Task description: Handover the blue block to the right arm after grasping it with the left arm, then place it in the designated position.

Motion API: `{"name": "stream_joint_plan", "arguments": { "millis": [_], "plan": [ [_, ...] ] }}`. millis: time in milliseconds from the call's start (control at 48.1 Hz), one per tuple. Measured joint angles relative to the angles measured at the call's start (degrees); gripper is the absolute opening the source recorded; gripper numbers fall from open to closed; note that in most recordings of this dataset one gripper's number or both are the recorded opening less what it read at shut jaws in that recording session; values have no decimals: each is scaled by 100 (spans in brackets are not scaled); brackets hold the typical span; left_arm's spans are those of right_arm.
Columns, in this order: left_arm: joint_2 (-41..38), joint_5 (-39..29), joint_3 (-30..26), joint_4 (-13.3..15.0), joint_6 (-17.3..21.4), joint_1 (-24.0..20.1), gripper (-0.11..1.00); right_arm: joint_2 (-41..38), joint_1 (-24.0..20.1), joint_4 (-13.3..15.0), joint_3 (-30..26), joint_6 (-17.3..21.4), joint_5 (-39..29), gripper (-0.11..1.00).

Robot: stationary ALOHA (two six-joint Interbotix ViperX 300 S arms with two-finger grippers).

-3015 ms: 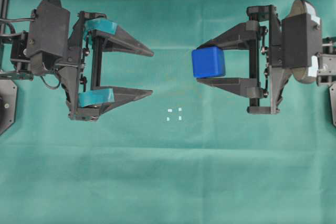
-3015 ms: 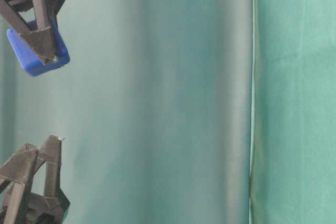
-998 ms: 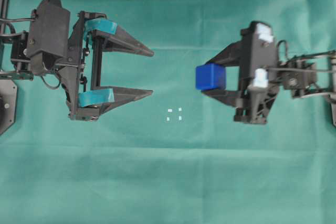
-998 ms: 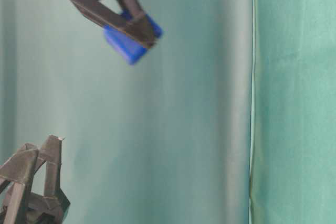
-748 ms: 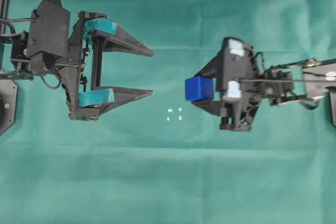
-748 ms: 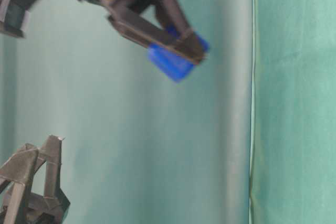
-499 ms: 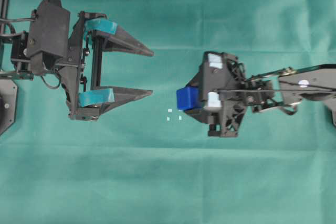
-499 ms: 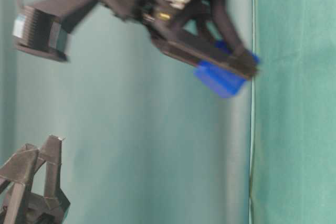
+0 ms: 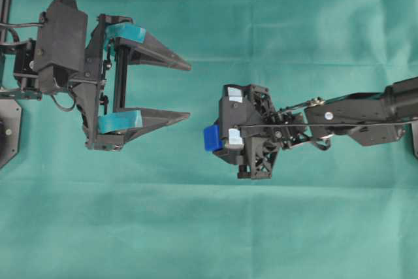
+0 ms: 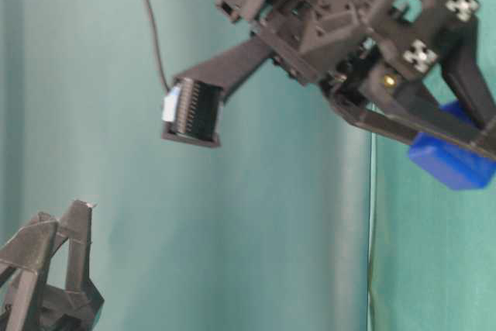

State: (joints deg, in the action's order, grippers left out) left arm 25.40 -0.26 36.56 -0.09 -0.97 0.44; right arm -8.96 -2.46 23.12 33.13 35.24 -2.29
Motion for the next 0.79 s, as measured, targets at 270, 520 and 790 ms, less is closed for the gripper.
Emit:
{"name": "stream_joint_plan", "arguments": {
  "millis": [270,520,790],
  "plan": [
    [-18,-9,0,9,0,0,99,-308,62,0,-44,0,299,54],
    [-18,-9,0,0,0,0,99,-439,62,0,-62,0,404,54],
    [-18,-9,0,9,0,0,99,-448,62,0,-70,-9,466,54]
  ]
}}
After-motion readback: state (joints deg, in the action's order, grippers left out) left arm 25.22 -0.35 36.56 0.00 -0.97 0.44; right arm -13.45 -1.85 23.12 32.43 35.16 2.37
